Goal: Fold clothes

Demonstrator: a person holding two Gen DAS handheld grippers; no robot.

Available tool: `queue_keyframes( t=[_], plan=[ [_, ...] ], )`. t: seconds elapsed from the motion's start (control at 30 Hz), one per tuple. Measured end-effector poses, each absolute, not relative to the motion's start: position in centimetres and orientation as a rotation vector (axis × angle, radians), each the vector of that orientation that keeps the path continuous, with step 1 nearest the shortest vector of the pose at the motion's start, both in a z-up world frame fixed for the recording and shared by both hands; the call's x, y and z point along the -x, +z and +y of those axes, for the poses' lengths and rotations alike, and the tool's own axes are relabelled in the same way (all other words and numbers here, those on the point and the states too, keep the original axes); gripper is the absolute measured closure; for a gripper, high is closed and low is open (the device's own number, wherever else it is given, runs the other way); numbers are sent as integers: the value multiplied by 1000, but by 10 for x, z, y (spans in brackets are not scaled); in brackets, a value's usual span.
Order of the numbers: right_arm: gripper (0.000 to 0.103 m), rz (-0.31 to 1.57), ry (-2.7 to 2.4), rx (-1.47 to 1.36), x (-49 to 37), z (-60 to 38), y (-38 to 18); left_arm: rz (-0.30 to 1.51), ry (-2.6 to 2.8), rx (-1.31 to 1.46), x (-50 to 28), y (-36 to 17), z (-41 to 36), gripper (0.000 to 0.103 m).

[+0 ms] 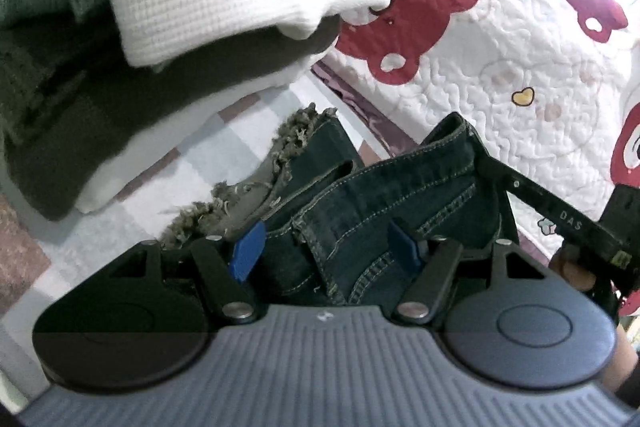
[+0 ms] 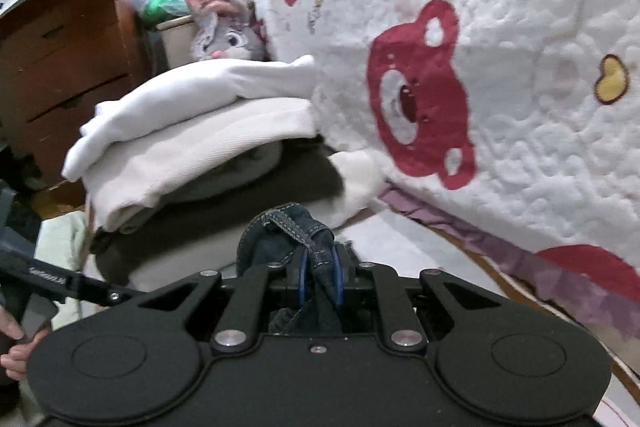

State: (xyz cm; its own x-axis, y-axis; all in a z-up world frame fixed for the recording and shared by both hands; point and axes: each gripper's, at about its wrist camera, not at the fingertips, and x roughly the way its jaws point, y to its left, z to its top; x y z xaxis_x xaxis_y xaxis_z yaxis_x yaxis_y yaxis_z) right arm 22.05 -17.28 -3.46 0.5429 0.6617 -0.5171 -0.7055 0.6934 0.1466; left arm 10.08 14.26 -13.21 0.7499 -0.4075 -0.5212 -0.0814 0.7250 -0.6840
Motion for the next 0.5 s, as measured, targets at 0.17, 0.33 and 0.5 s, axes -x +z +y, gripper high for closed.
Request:
queue_keyframes(
  t=[0.17,0.33,0.5],
  plan=[
    [86,749,769,-7,-262,-177,-73,757,-200,741,-103,-137,136,36],
    [85,832,699,80,-280,-162,-106,798,-189,751,-105,-145,138,35],
    [82,848,683,206,-273,-147,-116,828,-211,794,-112,-157,136,34]
  ],
)
